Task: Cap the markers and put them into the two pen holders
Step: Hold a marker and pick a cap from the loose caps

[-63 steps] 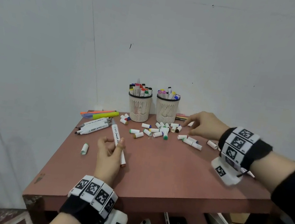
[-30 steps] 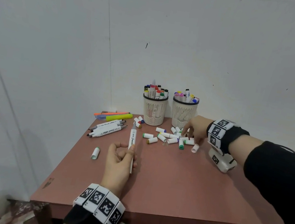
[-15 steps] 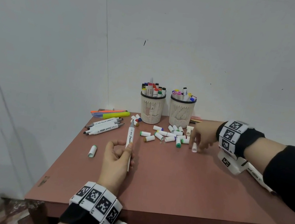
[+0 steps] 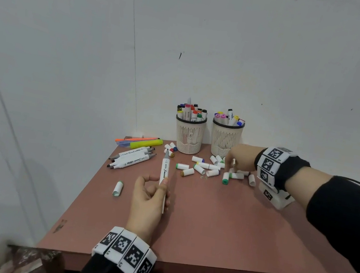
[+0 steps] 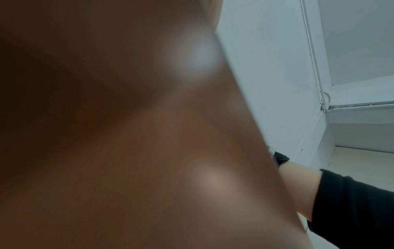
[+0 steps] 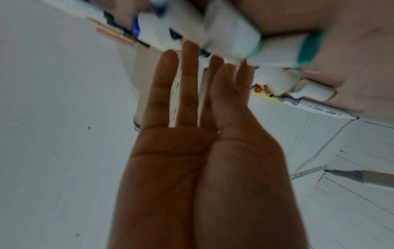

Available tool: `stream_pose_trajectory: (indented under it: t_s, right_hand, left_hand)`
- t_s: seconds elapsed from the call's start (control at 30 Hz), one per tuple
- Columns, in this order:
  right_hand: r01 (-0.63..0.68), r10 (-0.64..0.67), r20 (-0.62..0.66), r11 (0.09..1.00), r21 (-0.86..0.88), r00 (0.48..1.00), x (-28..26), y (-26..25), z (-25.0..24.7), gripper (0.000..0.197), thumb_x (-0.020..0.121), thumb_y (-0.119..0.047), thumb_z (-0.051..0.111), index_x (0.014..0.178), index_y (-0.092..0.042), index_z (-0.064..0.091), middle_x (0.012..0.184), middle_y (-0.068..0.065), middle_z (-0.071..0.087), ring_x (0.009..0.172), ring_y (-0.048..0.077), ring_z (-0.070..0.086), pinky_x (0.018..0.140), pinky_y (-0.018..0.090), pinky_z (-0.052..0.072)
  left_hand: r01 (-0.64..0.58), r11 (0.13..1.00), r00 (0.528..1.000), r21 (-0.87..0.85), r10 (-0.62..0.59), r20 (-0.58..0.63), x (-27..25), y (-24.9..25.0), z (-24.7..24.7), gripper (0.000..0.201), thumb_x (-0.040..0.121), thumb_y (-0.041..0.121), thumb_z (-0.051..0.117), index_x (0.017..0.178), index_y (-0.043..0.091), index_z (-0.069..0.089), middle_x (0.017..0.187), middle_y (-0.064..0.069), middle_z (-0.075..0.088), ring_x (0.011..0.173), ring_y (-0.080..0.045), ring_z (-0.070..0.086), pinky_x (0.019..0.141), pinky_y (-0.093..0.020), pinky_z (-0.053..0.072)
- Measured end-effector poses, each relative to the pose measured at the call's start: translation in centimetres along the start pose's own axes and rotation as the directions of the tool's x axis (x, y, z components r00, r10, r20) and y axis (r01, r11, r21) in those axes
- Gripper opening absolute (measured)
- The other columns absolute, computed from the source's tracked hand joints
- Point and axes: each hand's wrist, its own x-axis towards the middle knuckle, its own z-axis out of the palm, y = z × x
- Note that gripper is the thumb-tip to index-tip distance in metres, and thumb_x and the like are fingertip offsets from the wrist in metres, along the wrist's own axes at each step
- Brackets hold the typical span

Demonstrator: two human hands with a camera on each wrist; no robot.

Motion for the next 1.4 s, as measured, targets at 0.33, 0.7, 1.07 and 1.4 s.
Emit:
stream_pose_trajectory:
  t_s: [0.33,0.7,1.07,1.4]
  right_hand:
    - [0.058,-0.057,0.011,0.992,-0.115,0.998,1.0,-0.8,-0.1,0.061,0.085,0.011,0.044,0.130,-0.028,0.057,0.125,0.003,0.059,0.109,0.021,0.057,0.088,0.027,0.047]
    - [0.038,-0.040,-0.051,0.998,-0.042,0.998,0.6,0.2,-0.4,0.056,0.085,0.010,0.043,0.124,-0.025,0.062,0.112,0.004,0.065,0.097,0.018,0.058,0.079,0.023,0.048]
    - [0.040,-0.040,-0.048,0.999,-0.001,0.998,1.7,-0.1,-0.4,0.039,0.088,0.003,0.050,0.110,-0.020,0.071,0.090,-0.007,0.062,0.078,0.007,0.051,0.056,0.009,0.035]
    - [-0.055,0.055,0.015,0.998,-0.022,0.998,2.6,0.4,0.4,0.056,0.091,-0.013,0.055,0.142,-0.027,0.039,0.128,0.003,0.058,0.112,0.019,0.055,0.088,0.024,0.042]
  left_hand:
    - [0.019,1.000,1.000,-0.004,-0.019,-0.003,0.1,0.0,0.0,0.011,0.094,0.014,0.055,0.099,0.013,0.046,0.059,-0.002,0.055,0.045,-0.008,0.046,0.044,-0.023,0.037]
    - [0.026,1.000,1.000,-0.016,-0.026,0.003,0.0,0.1,0.1,0.015,0.094,0.012,0.054,0.104,0.009,0.043,0.059,-0.004,0.053,0.043,-0.008,0.044,0.044,-0.024,0.036]
    - [0.045,0.998,0.999,-0.047,-0.045,-0.009,-0.1,0.4,0.2,0.017,0.095,0.010,0.053,0.107,0.005,0.043,0.058,-0.004,0.052,0.041,-0.007,0.043,0.040,-0.021,0.036]
    - [0.077,0.987,0.994,-0.141,-0.087,-0.064,0.0,0.7,0.2,0.023,0.098,0.008,0.044,0.120,0.003,0.039,0.062,-0.009,0.050,0.037,-0.007,0.044,0.035,-0.017,0.036]
